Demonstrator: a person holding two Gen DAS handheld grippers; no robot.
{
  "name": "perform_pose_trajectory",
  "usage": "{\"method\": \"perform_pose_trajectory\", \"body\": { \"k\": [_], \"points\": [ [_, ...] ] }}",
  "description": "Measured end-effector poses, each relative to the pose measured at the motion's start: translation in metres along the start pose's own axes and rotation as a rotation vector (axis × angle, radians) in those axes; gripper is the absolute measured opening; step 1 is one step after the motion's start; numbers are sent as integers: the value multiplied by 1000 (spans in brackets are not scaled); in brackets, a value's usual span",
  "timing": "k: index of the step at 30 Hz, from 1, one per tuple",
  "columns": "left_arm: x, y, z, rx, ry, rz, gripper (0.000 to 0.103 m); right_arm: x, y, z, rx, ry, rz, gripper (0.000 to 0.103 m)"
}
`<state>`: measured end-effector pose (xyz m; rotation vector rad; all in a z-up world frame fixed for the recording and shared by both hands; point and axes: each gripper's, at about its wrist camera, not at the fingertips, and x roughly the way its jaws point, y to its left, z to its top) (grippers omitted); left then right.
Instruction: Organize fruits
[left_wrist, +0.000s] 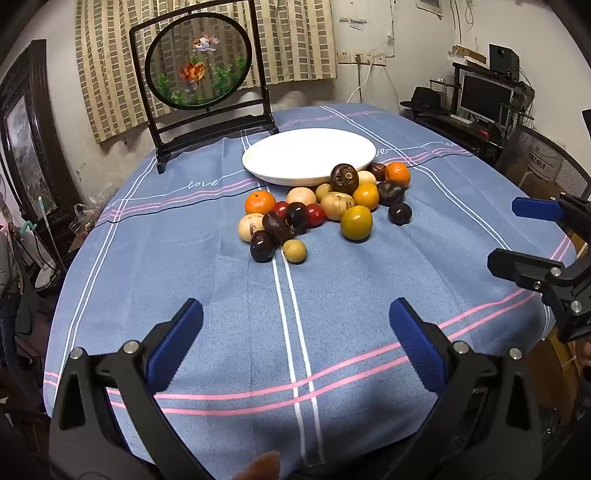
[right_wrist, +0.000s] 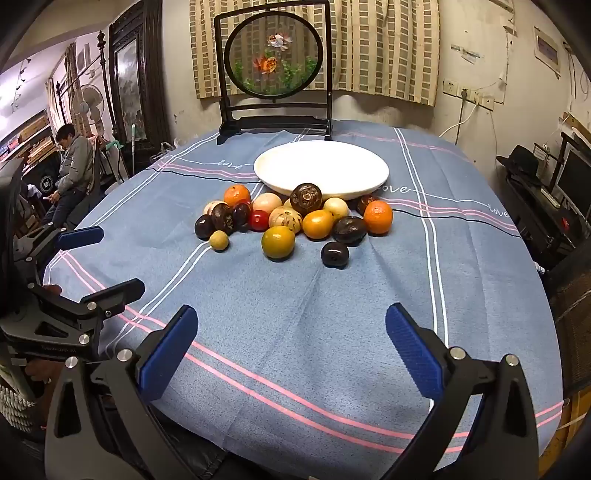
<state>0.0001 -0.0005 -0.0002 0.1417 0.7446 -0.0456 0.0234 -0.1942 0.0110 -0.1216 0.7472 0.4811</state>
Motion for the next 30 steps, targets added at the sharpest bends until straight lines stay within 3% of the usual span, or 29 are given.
{"method": "perform_pose_trajectory", "body": {
  "k": [30],
  "points": [
    [2,3,-1,-21,8,-12,101,-7,-1,3,2,-17,3,102]
  ]
}}
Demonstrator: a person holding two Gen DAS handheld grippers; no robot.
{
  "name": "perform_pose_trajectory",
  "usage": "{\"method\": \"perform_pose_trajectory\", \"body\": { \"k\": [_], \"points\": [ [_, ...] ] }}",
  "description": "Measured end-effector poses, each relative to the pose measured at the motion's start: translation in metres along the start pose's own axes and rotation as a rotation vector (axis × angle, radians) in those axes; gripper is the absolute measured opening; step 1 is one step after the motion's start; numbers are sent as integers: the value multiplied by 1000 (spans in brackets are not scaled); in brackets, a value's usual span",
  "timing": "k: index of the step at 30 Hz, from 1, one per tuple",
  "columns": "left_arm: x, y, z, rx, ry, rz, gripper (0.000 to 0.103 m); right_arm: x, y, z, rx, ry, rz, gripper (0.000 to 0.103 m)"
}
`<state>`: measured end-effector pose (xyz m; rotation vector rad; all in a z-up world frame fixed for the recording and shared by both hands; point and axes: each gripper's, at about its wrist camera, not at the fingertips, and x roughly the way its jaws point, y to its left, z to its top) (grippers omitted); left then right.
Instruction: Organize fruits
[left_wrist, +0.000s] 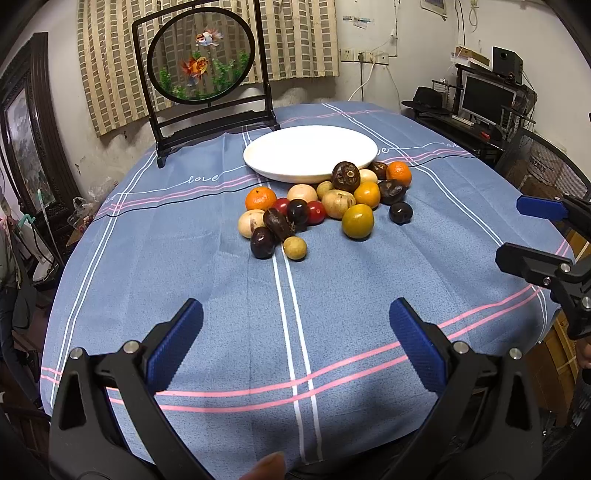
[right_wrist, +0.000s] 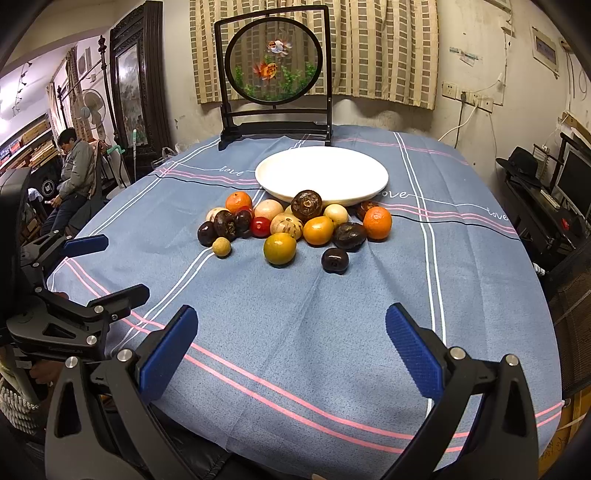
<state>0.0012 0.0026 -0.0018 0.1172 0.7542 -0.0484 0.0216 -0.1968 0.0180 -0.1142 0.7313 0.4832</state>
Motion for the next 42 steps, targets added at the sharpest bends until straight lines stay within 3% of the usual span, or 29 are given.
{"method": "perform_pose_trajectory", "body": {
  "k": [42],
  "points": [
    [5,3,-5,-20,17,-1,101,-2,1,0,0,-4,3,102]
  ]
}}
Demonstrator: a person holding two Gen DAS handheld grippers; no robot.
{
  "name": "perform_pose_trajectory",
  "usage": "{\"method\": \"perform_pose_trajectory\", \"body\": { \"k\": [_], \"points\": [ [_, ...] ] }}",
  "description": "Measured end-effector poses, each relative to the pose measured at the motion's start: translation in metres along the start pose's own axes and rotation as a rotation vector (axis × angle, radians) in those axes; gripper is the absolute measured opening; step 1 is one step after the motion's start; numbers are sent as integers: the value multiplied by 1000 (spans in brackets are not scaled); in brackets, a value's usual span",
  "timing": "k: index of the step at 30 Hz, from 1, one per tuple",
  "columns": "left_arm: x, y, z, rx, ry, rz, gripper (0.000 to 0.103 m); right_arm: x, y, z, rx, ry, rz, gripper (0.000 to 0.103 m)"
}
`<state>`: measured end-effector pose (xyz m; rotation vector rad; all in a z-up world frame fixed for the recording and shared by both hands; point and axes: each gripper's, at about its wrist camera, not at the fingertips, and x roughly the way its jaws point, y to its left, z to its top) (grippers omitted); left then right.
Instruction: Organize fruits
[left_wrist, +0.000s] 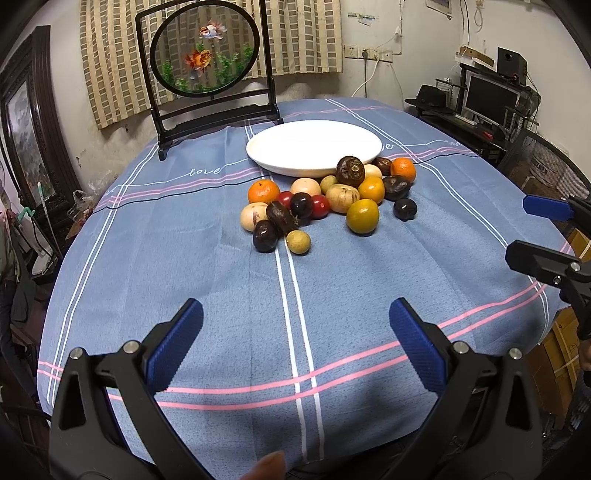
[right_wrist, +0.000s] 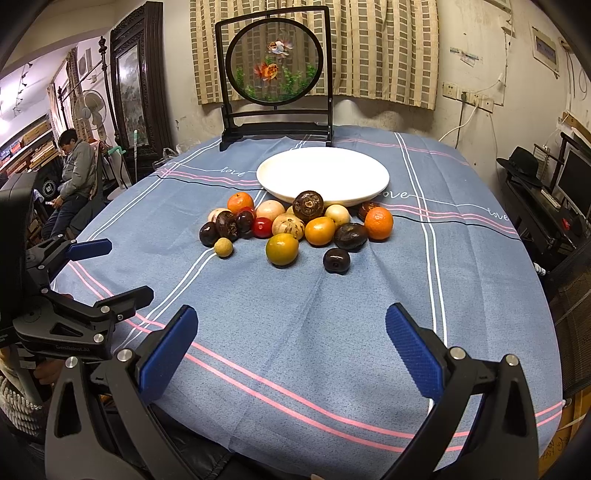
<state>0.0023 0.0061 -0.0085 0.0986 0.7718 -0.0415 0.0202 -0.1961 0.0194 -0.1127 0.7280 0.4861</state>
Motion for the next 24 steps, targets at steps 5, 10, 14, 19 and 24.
{"method": "perform_pose_trajectory", "body": {
  "k": [5,10,14,19,24],
  "points": [
    [0,0,-1,1,5,-2,101,0,0,0,1,3,0,102],
    [2,1,1,-2,12,-4,101,4,0,-2,4,9,2,102],
    [3,2,1,-6,18,-4,101,7,0,-2,6,13,3,102],
    [6,3,1,-8,25,-6,101,10,-1,-3,13,20,6,102],
    [10,5,1,-14,34,-6,101,11,-3,-3,16,23,13,102]
  ]
}}
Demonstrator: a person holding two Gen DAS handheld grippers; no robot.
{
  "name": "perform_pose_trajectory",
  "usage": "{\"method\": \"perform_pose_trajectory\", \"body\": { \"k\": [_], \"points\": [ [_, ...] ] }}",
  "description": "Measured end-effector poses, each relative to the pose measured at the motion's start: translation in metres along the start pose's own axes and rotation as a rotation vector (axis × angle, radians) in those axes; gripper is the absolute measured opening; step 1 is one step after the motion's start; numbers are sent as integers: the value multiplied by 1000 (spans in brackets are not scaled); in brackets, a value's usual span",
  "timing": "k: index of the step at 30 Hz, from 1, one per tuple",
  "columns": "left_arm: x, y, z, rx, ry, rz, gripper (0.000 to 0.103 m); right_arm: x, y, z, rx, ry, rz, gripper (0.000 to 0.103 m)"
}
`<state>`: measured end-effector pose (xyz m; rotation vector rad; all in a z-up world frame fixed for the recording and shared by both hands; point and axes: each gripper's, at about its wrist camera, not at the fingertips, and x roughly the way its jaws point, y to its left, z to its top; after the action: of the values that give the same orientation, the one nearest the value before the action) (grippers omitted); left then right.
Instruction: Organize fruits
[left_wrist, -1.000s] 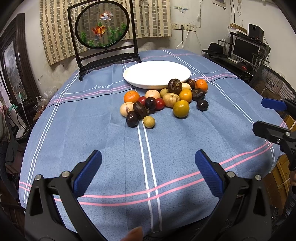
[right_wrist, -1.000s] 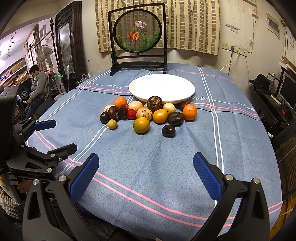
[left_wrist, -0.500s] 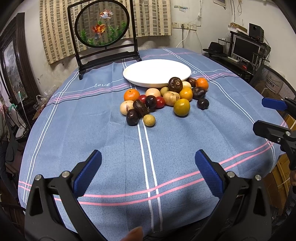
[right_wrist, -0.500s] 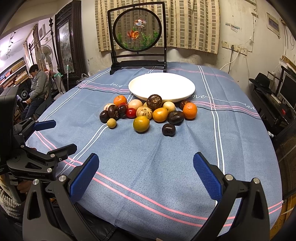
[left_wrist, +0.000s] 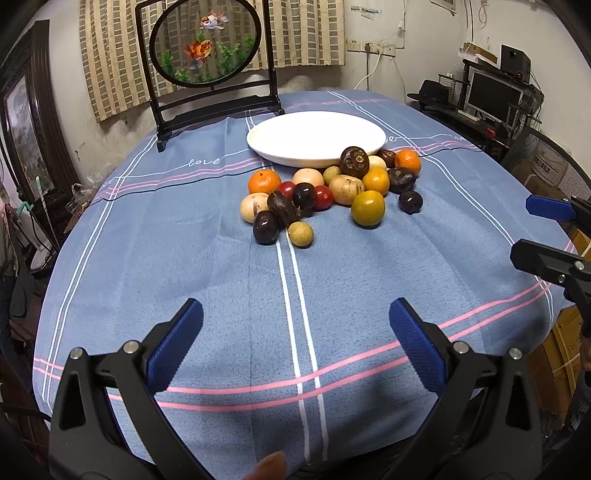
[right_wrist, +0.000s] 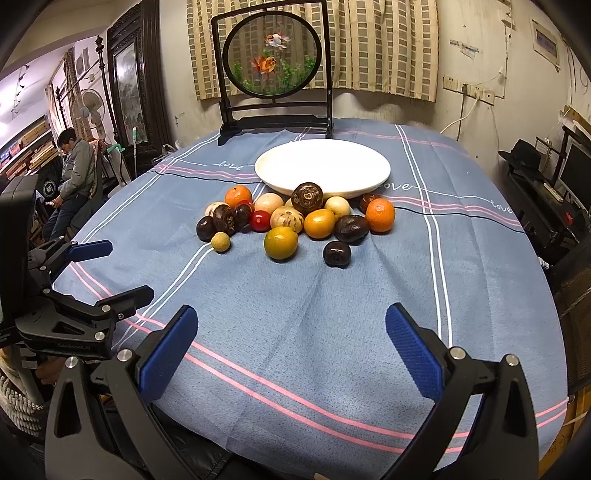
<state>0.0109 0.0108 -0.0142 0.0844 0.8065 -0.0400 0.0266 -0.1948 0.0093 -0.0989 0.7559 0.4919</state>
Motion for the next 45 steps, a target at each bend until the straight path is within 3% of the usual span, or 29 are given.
{"method": "perform_pose_trajectory", "body": {
  "k": [7,13,16,19,22,25,28,32,34,39,42,45],
  "points": [
    [15,18,-3,-14,18,-18,101,20,-14,-2,25,51,100,102],
    [41,43,2,-15,57,-28,101,40,-70,2,280,41,267,102],
    [54,49,12,-5,78,-37,101,67,-91,4,393,142,351,102],
    [72,51,25,10,109,-21,101,83,-101,7,407,186,348,102],
    [91,49,37,7,125,-53,101,81,-102,17,373,137,362,102],
    [108,48,45,1,121,-85,101,78,-98,29,289,89,292,102],
    [125,45,50,17,138,-107,84,86,-95,40,230,85,257,102],
    [131,41,55,15,125,-168,79,92,-97,51,191,66,261,102],
    [131,40,56,25,120,-174,79,98,-99,55,192,58,277,102],
    [126,58,58,-23,91,-268,79,109,-106,54,238,39,341,102],
    [125,65,57,-32,83,-245,79,118,-114,48,271,46,356,102],
    [129,65,58,-37,90,-243,64,126,-118,44,297,80,365,102]
  ]
}}
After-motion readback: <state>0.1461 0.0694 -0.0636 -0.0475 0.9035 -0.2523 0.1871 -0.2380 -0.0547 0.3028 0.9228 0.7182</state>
